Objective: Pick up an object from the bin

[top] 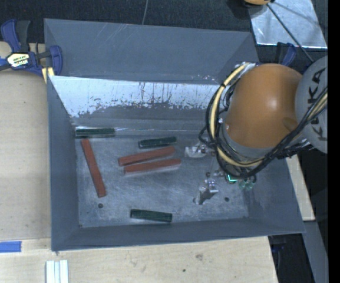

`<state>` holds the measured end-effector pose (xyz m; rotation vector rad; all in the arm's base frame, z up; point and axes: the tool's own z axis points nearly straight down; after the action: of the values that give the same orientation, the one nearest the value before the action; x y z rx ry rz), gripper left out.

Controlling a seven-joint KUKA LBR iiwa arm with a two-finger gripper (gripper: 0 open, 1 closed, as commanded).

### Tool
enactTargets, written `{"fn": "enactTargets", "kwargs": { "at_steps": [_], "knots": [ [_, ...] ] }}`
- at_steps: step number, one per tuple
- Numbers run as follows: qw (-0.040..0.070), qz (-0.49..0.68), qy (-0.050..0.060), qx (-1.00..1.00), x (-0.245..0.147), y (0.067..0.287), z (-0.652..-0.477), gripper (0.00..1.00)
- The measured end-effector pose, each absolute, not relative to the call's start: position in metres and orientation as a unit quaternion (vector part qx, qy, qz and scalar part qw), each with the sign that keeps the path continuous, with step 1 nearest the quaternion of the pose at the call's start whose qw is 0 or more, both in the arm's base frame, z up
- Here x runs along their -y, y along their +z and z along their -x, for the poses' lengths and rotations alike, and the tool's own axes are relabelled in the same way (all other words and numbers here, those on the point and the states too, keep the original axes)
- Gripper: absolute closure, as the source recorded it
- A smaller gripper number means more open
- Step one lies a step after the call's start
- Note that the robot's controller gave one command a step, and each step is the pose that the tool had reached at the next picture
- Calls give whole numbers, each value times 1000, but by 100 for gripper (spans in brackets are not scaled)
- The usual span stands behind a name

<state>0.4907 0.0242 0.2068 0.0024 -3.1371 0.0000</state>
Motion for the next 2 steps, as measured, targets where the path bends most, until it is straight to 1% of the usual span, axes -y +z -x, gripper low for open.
{"fn": "enactTargets", "kwargs": {
  "at_steps": [1, 2],
  "knots": [
    [-1, 0, 0, 1000, -24, 210, -492, 0],
    [-5, -29, 0, 1000, -36, 179, -514, 0]
  ]
}}
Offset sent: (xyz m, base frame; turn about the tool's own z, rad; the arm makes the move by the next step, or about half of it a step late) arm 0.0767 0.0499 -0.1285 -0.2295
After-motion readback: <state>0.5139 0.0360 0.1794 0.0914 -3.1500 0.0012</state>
